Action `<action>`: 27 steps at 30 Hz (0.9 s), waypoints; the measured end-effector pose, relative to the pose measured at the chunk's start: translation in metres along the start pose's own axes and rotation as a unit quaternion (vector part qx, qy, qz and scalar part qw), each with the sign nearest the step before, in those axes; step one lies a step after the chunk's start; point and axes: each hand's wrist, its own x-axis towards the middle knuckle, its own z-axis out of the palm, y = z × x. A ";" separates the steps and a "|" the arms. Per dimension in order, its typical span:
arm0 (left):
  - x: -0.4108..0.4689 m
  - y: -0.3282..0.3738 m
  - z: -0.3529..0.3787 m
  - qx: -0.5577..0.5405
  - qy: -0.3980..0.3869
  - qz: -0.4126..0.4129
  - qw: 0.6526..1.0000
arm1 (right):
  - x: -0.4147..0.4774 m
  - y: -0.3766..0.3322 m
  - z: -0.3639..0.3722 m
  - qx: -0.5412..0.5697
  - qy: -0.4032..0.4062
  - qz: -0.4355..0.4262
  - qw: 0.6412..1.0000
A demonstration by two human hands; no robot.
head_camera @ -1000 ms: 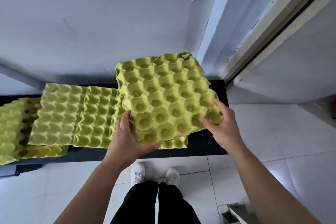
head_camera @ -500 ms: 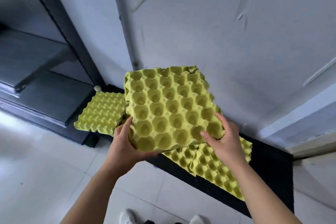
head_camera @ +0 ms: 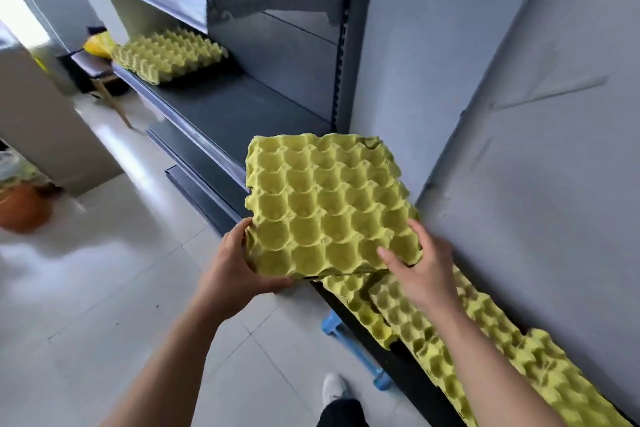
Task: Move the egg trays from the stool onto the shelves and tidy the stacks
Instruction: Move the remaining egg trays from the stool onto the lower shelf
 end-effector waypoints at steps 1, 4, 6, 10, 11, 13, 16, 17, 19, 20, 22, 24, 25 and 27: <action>0.010 -0.006 -0.012 -0.003 0.009 -0.006 1.000 | 0.012 -0.011 0.014 -0.003 -0.008 -0.007 1.000; 0.043 -0.021 -0.045 -0.009 0.038 -0.025 0.999 | 0.048 -0.044 0.055 -0.021 -0.029 -0.034 0.999; 0.064 -0.030 -0.069 -0.015 0.051 -0.042 0.998 | 0.073 -0.068 0.081 -0.034 -0.044 -0.054 0.997; 0.107 -0.056 -0.114 -0.020 0.074 -0.078 0.994 | 0.120 -0.105 0.133 -0.030 -0.094 -0.072 0.993; 0.117 -0.063 -0.124 -0.019 0.080 -0.085 0.993 | 0.131 -0.113 0.146 -0.029 -0.102 -0.080 0.991; 0.136 -0.076 -0.143 -0.027 0.090 -0.093 0.991 | 0.152 -0.129 0.172 -0.031 -0.119 -0.093 0.988; 0.161 -0.096 -0.171 -0.061 0.101 -0.096 0.988 | 0.177 -0.152 0.209 -0.038 -0.135 -0.105 0.985; 0.169 -0.104 -0.180 -0.075 0.102 -0.098 0.987 | 0.184 -0.161 0.221 -0.039 -0.137 -0.109 0.984; 0.187 -0.120 -0.199 -0.090 0.105 -0.103 0.985 | 0.197 -0.179 0.245 -0.046 -0.139 -0.118 0.982; 0.196 -0.128 -0.209 -0.096 0.106 -0.105 0.984 | 0.203 -0.188 0.258 -0.050 -0.139 -0.121 0.982; 0.218 -0.147 -0.230 -0.104 0.105 -0.105 0.983 | 0.215 -0.208 0.284 -0.055 -0.138 -0.123 0.981; 0.242 -0.165 -0.253 -0.101 0.097 -0.095 0.986 | 0.226 -0.226 0.311 -0.057 -0.130 -0.119 0.983; 0.254 -0.172 -0.266 -0.097 0.094 -0.090 0.987 | 0.231 -0.236 0.326 -0.055 -0.124 -0.117 0.984; 0.277 -0.189 -0.295 -0.082 0.092 -0.083 0.989 | 0.237 -0.257 0.355 -0.045 -0.111 -0.111 0.987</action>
